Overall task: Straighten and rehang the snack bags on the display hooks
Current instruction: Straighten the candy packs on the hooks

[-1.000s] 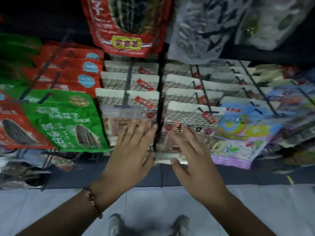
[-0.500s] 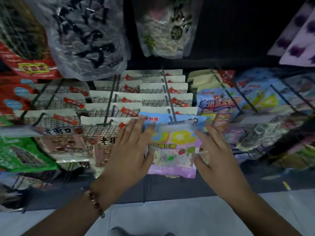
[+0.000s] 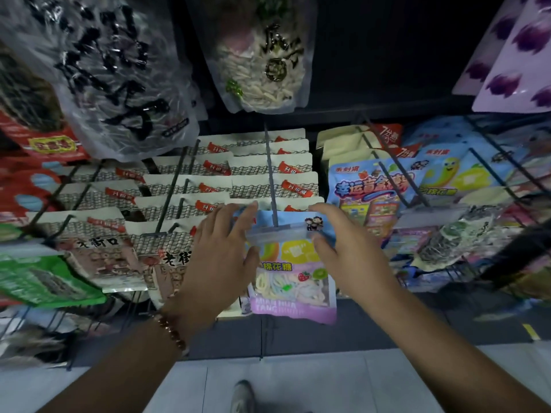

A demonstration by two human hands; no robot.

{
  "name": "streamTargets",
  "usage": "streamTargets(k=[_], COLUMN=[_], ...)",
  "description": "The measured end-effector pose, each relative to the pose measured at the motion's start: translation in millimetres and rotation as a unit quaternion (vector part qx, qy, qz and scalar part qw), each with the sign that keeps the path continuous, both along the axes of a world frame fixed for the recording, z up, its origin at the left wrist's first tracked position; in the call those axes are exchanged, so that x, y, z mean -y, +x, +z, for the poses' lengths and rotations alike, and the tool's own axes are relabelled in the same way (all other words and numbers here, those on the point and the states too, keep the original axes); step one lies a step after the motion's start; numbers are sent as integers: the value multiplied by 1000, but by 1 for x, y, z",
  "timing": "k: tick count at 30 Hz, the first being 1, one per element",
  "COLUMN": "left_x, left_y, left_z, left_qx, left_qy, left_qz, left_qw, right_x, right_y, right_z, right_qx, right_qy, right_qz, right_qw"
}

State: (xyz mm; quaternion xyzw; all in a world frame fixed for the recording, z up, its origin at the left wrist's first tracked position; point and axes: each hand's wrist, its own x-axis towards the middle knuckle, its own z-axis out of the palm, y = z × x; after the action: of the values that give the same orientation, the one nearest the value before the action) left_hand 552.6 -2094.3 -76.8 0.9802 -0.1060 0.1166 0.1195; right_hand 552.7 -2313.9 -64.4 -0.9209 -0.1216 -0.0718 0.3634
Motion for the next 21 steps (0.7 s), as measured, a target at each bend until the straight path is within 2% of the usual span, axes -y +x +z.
streamTargets(k=[3, 8, 21], left_x=[0, 1, 0], left_y=[-1, -2, -6], left_z=[0, -7, 2], left_qx=[18, 42, 12], left_qy=[-13, -83, -274], left_qz=[3, -2, 27], left_qw=[1000, 996, 961], right_x=[0, -1, -1], right_y=[6, 9, -11], right_z=[-2, -9, -17], right_qx=[-9, -27, -10], right_qy=[9, 30, 55], right_qz=[-16, -25, -15], right_qw=[1000, 999, 998])
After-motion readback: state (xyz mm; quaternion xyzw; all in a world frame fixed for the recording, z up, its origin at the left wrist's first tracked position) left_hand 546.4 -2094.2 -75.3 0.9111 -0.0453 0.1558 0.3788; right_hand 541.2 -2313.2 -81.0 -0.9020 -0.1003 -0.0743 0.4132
